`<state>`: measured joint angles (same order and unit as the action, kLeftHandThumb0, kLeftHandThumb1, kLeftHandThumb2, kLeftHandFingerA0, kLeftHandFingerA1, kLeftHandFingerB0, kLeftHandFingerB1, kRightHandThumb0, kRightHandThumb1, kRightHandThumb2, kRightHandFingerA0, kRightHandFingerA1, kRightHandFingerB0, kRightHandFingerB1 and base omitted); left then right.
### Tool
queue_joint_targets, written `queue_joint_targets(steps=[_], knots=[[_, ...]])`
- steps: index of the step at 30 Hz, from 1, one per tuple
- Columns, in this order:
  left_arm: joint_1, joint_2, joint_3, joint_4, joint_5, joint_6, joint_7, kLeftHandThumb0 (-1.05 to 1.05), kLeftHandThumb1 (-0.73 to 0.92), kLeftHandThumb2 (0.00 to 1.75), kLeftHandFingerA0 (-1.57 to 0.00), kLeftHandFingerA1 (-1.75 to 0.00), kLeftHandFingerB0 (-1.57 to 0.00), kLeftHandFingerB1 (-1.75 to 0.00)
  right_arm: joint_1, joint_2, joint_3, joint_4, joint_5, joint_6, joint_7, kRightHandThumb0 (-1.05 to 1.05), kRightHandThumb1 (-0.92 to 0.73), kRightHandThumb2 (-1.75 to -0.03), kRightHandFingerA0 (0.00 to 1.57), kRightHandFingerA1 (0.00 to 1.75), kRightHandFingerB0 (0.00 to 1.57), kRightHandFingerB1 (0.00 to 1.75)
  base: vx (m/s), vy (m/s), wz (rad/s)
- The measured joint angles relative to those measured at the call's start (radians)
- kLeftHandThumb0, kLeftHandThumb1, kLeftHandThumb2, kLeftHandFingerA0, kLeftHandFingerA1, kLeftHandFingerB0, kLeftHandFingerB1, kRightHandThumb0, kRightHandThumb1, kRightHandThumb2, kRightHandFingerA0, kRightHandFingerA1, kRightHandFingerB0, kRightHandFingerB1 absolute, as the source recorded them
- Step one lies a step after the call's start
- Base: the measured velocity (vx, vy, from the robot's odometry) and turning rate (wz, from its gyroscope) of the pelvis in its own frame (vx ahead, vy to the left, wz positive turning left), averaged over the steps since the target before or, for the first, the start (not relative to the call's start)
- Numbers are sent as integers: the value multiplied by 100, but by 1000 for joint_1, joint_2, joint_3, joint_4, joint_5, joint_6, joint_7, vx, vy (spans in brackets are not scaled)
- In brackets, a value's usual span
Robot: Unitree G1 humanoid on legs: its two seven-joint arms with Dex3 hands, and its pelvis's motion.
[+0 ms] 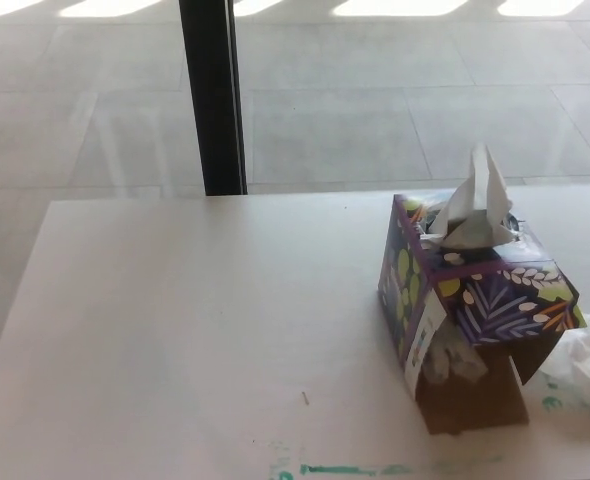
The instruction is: The robot uses its right hand to pull out a tissue from the tissue box kept in the middle of the desk and put it on the right side
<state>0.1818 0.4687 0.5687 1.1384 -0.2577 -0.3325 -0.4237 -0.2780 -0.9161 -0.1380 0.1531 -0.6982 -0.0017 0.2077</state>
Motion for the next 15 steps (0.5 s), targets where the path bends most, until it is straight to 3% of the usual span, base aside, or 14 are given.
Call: queue_joint_targets(steps=[1, 3, 4, 6, 7, 8, 9, 12, 13, 14, 15], knots=[[-3, -1, 0, -3, 0, 0, -1, -91, 92, 80, -60, -52, -43, -37, 32, 13, -35, -14, 4, 0, -1, -96, -61, -97, 31, 95, 10, 75, 0, 0, 0], [-7, -3, 0, -10, 0, 0, -2, -90, 92, 81, -61, -53, -44, -38, 90, 53, -102, -39, 17, 0, -3, -95, -61, -97, 34, 96, 11, 76, 0, 0, 0], [-9, -4, 0, -14, 0, -1, -2, -88, 83, 121, -56, -64, -38, -52, 115, 77, -131, -50, 26, 0, -5, -87, -73, -62, 45, 130, 4, 104, 0, 0, 0], [-13, -5, 0, -22, 0, -1, -3, -88, 83, 121, -56, -64, -38, -52, 156, 131, -181, -66, 44, -1, -10, -87, -73, -62, 45, 130, 4, 104, 0, 0, 0], [-16, -6, 0, -26, 0, -1, -3, -83, 80, 121, -54, -64, -34, -51, 177, 172, -209, -74, 57, 0, -14, -90, -70, -62, 36, 138, 5, 108, 0, 0, 0], [-19, -7, 0, -31, 0, -1, -4, -94, 92, 83, -56, -57, -42, -42, 198, 212, -236, -81, 72, 0, -18, -93, -59, -103, 56, 114, 11, 80, 0, 0, 0], [-22, -8, 0, -34, 0, -1, -5, -86, 82, 121, -56, -64, -38, -53, 212, 244, -256, -82, 82, -3, -23, -86, -79, -57, 25, 144, 0, 112, 0, 0, 0], [-35, -13, 0, -49, 0, -1, -6, -86, 84, 122, -55, -63, -38, -54, 264, 365, -318, -78, 120, -14, -48, -91, -84, -55, 16, 137, 0, 112, 0, 0, 0], [-37, -14, 0, -53, 0, -1, -6, -87, 83, 122, -55, -63, -38, -54, 276, 396, -334, -77, 128, -17, -55, -56, -48, -111, 13, 74, 1, 66, 0, 0, 0], [-39, -15, 0, -59, 0, -1, -7, -91, 92, 88, -57, -58, -36, -42, 291, 436, -356, -74, 140, -19, -65, -84, -84, -63, 2, 140, 0, 87, 0, 0, 0], [-42, -16, 1, -68, -1, -1, -7, -91, 92, 88, -57, -58, -36, -42, 308, 478, -384, -71, 154, -20, -77, -84, -84, -63, 2, 140, 0, 87, 0, 0, 0]])
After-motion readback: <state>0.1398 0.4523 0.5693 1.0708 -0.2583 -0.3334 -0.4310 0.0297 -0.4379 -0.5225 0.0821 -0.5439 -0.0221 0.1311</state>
